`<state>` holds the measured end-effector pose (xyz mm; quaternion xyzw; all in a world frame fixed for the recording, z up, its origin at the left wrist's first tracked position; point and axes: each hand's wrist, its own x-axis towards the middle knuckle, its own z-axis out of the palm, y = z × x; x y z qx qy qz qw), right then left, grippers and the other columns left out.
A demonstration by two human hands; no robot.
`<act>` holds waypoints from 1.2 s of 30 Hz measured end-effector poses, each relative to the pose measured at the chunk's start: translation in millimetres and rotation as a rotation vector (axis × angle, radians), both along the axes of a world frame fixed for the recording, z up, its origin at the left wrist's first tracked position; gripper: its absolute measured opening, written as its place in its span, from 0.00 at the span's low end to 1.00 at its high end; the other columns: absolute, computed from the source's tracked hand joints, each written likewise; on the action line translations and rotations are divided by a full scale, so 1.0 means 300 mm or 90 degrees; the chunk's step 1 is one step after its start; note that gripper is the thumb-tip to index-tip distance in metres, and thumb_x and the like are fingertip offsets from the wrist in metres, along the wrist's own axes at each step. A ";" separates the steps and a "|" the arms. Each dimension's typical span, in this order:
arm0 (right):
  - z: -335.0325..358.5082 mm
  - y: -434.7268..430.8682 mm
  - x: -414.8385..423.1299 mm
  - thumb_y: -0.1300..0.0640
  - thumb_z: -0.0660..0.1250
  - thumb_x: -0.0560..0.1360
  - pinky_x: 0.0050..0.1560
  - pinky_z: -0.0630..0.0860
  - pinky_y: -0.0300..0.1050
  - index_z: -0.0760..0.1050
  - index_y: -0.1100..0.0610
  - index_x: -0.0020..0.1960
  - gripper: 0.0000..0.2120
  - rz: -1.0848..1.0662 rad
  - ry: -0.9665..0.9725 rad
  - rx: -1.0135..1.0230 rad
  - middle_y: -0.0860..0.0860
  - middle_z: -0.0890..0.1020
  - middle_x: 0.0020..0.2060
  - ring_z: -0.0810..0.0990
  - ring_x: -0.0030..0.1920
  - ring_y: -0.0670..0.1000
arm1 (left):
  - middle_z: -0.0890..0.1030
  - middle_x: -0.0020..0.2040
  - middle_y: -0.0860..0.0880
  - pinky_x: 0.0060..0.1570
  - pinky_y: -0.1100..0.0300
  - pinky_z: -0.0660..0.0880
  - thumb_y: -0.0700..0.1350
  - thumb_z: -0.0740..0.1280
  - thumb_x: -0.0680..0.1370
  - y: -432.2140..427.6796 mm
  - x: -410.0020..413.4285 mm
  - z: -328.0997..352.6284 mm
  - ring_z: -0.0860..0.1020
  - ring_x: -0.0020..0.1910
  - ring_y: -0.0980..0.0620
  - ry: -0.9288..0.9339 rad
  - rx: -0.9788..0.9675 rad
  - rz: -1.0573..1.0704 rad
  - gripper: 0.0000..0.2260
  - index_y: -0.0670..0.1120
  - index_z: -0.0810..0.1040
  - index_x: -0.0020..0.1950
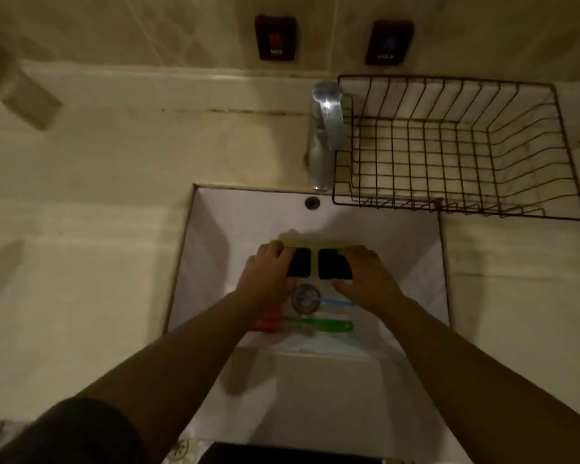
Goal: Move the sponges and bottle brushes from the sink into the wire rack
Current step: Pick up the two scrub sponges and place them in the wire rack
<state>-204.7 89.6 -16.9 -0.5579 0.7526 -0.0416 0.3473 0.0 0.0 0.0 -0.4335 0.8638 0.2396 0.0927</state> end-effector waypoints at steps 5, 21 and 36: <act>-0.053 -0.012 0.017 0.44 0.71 0.70 0.67 0.65 0.58 0.62 0.57 0.74 0.38 0.103 0.130 -0.090 0.60 0.65 0.72 0.62 0.71 0.63 | 0.62 0.73 0.42 0.65 0.42 0.65 0.53 0.71 0.72 -0.046 -0.030 -0.072 0.62 0.69 0.40 0.029 -0.035 -0.013 0.34 0.47 0.61 0.74; -0.157 -0.045 0.038 0.50 0.70 0.69 0.57 0.70 0.58 0.67 0.54 0.71 0.32 0.099 0.201 -0.103 0.59 0.72 0.66 0.69 0.66 0.62 | 0.62 0.72 0.41 0.63 0.40 0.66 0.52 0.70 0.73 -0.022 -0.046 -0.234 0.59 0.70 0.39 -0.030 -0.072 -0.031 0.32 0.47 0.62 0.73; -0.069 -0.040 0.014 0.49 0.71 0.71 0.58 0.71 0.59 0.67 0.56 0.72 0.33 0.038 0.134 -0.123 0.60 0.72 0.66 0.69 0.65 0.63 | 0.65 0.70 0.41 0.59 0.41 0.69 0.53 0.69 0.74 -0.061 -0.033 -0.144 0.64 0.66 0.39 -0.034 -0.051 -0.080 0.31 0.46 0.62 0.73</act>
